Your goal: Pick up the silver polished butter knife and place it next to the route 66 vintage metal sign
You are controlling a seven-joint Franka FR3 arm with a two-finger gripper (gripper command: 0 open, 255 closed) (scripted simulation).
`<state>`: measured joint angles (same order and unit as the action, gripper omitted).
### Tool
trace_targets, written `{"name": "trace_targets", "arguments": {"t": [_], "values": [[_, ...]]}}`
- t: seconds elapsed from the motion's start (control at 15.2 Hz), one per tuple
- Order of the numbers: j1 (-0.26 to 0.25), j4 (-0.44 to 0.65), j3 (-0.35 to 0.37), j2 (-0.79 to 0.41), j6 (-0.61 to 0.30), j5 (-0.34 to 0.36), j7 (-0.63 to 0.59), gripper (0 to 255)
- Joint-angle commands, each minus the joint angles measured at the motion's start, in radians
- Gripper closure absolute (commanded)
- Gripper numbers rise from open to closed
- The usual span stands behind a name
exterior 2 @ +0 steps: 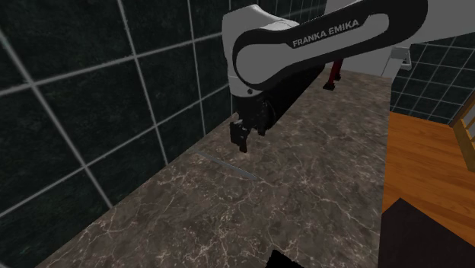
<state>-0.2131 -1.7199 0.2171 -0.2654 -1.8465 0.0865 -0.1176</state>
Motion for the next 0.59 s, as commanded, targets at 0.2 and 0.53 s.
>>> {"name": "trace_targets", "arguments": {"t": [0.2, 0.53], "values": [[-0.059, 0.205, 0.018, -0.196, 0.024, 0.047, -0.012, 0], [-0.082, 0.258, 0.019, -0.274, 0.004, 0.066, -0.014, 0]]}}
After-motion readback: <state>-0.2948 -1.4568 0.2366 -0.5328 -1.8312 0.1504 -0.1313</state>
